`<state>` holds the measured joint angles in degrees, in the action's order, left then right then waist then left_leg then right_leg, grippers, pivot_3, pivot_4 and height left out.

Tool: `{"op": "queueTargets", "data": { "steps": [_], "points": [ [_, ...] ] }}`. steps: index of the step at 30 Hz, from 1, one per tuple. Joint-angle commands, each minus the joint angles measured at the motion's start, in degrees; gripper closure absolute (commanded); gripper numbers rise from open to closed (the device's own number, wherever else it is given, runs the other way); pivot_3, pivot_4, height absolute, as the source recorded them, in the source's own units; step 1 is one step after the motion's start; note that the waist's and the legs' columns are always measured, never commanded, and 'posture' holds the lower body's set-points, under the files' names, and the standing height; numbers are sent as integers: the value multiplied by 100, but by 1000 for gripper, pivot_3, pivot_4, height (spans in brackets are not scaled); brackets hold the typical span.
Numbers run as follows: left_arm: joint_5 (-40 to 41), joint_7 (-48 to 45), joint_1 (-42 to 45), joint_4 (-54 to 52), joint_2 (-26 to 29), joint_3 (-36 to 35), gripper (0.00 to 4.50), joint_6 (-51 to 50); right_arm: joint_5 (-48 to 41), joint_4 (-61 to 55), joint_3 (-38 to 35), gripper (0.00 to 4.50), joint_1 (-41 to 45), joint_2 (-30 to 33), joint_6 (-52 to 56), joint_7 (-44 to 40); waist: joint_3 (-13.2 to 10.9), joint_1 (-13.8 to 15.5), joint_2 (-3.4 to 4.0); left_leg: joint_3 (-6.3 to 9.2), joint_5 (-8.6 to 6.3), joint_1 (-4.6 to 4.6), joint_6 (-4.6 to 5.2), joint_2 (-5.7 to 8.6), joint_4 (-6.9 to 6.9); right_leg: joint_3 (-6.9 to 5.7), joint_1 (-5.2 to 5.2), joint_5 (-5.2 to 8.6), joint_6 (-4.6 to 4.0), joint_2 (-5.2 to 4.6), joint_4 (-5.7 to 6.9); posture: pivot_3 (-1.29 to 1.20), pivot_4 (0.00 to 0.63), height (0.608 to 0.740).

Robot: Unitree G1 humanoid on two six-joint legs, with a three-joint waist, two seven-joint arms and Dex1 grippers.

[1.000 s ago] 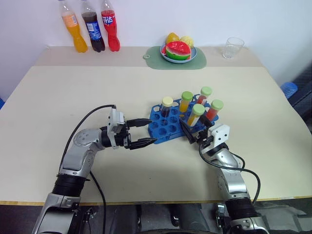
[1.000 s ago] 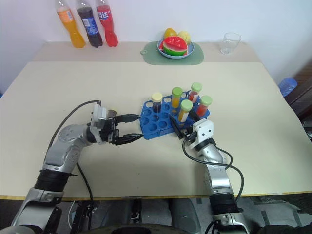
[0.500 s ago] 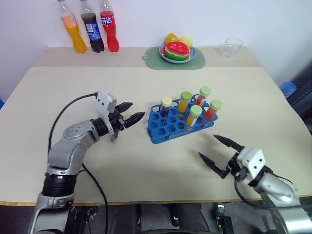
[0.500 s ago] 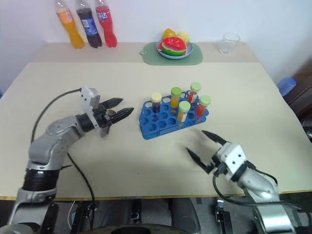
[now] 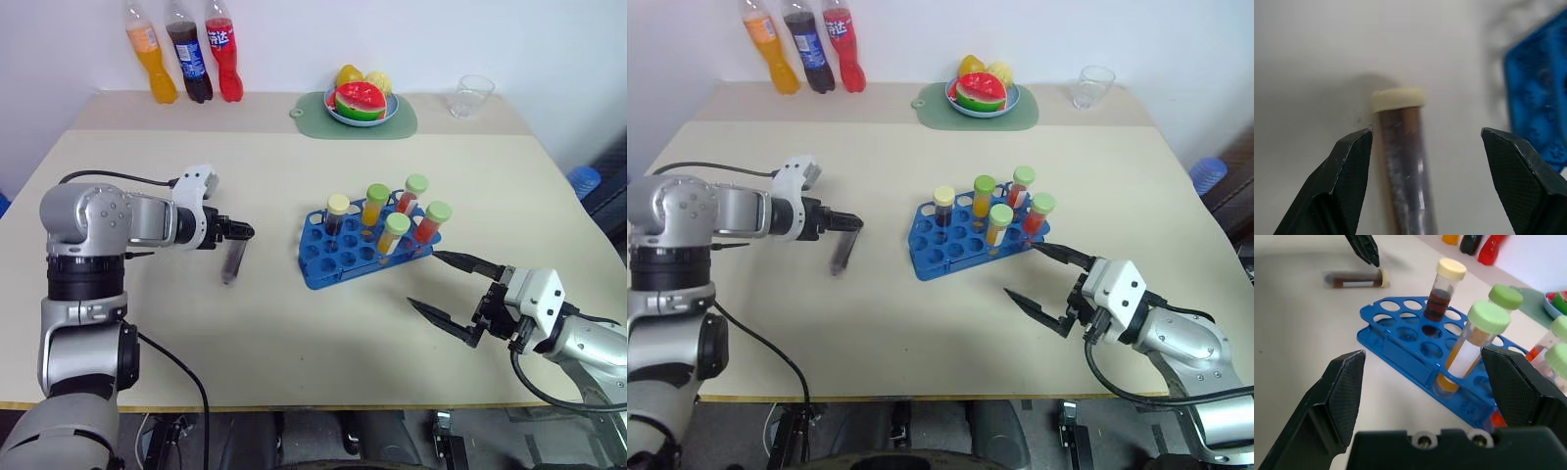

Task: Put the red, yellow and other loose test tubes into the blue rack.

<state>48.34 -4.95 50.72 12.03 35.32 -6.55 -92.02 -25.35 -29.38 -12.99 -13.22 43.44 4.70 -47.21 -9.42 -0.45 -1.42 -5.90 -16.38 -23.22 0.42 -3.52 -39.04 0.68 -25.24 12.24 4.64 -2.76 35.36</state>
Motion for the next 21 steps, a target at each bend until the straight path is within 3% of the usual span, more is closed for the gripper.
{"op": "queueTargets", "data": {
  "steps": [1, 8, 11, 15, 19, 21],
  "points": [
    [604, 854, 485, 875, 45, 190, 839, -48, -4, -113, -10, 351, 25, -52, -27, -53, 0, 3, 0, -3, 0, 0, 0, 2, -1, 2, 0, 0, 0, -3, 0, 0, 150, 740],
    [784, 1845, 1429, 2687, -430, 459, 839, -48, 128, -72, 57, 351, 35, -79, -89, -107, -2, 15, -4, -9, 1, -4, -3, 17, -8, 0, 4, 0, 0, -12, -3, 0, 150, 740],
    [466, 2065, 1623, 3156, -682, 406, 1687, -48, 164, -121, 39, 258, -17, -106, -93, -102, -2, 4, -4, -11, 2, -5, -3, 19, -7, -1, 4, -1, 0, -12, -4, 0, 150, 740],
    [334, 2141, 1759, 3488, -800, 510, 3611, -48, 198, -197, -40, 258, -181, -117, -108, -104, -2, -1, -3, -11, 4, -4, -7, 22, -7, -2, 5, 0, 0, -12, -3, 0, 150, 740],
    [312, 2121, 1659, 3368, -775, 480, 3772, -48, 286, -207, -56, 258, -286, -170, -185, -39, 0, -4, -1, -11, 5, -1, -10, 23, -7, -1, 8, 0, 0, -15, -2, 0, 150, 740],
    [705, 1653, 1322, 2488, -570, 473, 3772, -48, 333, -185, -29, 258, -307, -209, -207, -18, 0, -15, 0, -10, 6, 0, -12, 23, -6, -2, 8, 0, 0, -15, -1, 0, 150, 740]
  ]
}}
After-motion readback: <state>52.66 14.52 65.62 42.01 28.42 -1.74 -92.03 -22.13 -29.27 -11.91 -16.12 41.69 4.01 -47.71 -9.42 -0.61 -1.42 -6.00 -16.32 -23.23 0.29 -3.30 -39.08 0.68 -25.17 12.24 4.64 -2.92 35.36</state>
